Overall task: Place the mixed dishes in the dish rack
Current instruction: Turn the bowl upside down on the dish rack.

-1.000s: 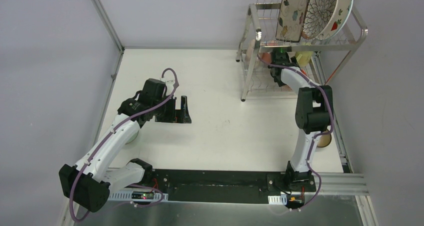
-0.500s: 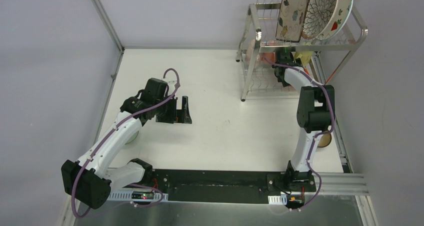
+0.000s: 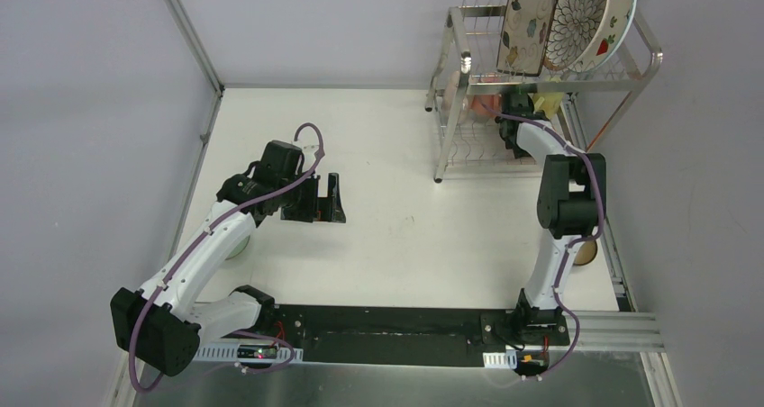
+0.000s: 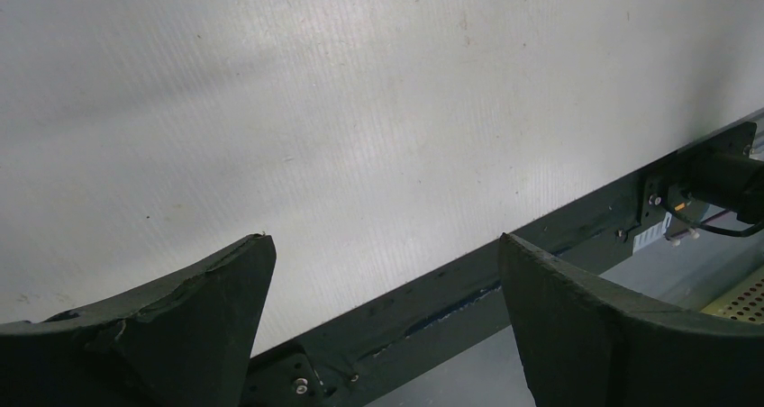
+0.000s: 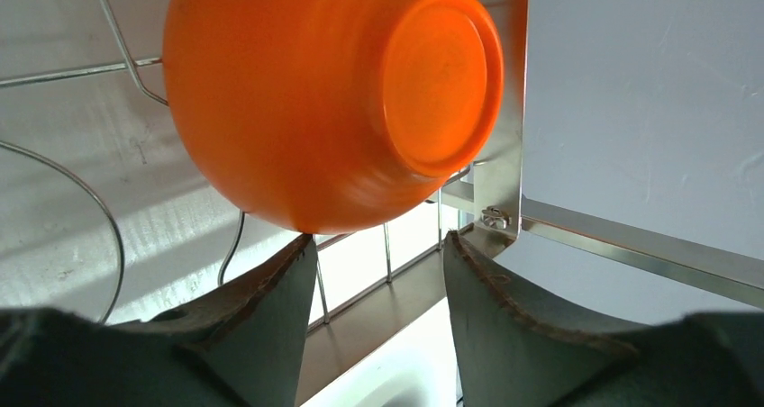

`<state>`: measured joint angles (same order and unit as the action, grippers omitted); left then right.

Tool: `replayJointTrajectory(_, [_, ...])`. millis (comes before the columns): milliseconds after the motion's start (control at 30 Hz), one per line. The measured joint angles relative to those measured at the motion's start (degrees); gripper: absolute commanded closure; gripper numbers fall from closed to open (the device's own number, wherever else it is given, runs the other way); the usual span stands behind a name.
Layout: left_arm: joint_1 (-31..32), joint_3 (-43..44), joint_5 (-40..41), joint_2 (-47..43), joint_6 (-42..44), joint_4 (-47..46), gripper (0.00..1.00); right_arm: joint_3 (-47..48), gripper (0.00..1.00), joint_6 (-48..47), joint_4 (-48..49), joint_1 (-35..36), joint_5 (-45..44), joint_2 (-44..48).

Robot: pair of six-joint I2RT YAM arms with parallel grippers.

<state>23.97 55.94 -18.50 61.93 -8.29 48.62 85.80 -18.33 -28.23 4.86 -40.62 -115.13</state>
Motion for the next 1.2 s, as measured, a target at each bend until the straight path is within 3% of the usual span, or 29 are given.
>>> replayJointTrajectory(200, [0.0,0.0,0.0,0.0,0.0,0.0,0.01,-0.1,0.39,2.2,-2.1,-0.2,1.3,1.5])
replayJointTrajectory(333, [0.0,0.0,0.0,0.0,0.0,0.0,0.01,-0.1,0.54,3.2,-3.2,-0.2,2.5,3.1])
replayJointTrajectory(500, [0.0,0.0,0.0,0.0,0.0,0.0,0.01,-0.1,0.6,3.7,-3.1,-0.2,7.6,5.2])
replayJointTrajectory(667, [0.0,0.0,0.0,0.0,0.0,0.0,0.01,0.0,0.74,3.5,-2.0,0.0,12.3,5.7])
replayJointTrajectory(1200, [0.0,0.0,0.0,0.0,0.0,0.0,0.01,1.8,0.75,0.0,7.5,0.2,19.5,2.8])
